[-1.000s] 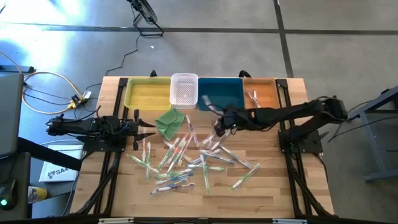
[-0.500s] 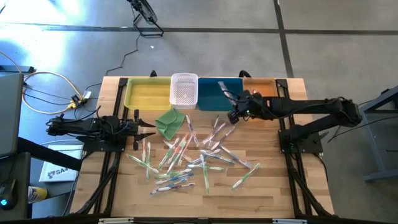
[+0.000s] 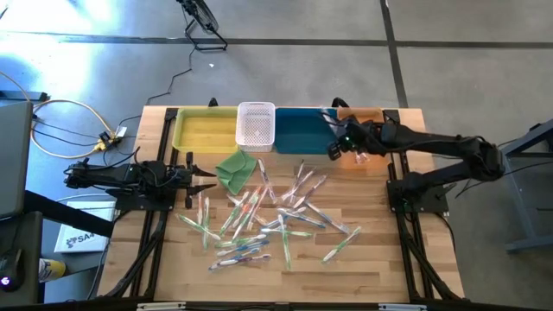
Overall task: Pick & Place Toothbrushes
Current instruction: Put the violet toothbrush into the orange bin
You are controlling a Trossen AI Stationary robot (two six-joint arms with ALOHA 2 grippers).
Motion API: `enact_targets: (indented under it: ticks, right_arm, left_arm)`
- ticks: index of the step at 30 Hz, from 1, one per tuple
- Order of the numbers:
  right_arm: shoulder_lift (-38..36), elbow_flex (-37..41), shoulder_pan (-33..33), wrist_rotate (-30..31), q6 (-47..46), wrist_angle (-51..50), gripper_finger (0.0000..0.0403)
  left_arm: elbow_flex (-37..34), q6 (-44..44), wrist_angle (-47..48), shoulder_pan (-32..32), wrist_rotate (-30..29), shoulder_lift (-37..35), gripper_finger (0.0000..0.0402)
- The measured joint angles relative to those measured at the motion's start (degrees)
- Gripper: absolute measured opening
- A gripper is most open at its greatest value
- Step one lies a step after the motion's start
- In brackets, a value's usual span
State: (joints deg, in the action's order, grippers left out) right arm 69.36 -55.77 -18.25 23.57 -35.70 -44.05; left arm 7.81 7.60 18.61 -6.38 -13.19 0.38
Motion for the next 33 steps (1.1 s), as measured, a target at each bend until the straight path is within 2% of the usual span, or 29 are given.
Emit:
enact_targets:
  ticks: [7, 19, 28, 33]
  right_arm:
    - [0.0, 1.6, -3.9, -1.5, 0.0, -2.5, 0.0008]
    - [0.0, 9.0, -12.1, -4.6, -0.6, 0.7, 0.0008]
    - [0.1, 12.0, -19.1, -7.0, -0.6, 1.4, 0.0008]
    - [0.1, 14.0, -21.5, -9.1, -1.2, 1.4, 0.0008]
  left_arm:
    - [0.0, 0.0, 0.1, 0.0, 0.0, 0.0, 0.0136]
    - [0.1, 0.1, 2.0, 0.0, 0.0, 0.0, 0.0136]
    - [0.1, 0.1, 2.1, 0.0, -3.4, 0.0, 0.0136]
    - [0.1, 2.9, 2.1, 0.0, -4.0, 0.0, 0.0136]
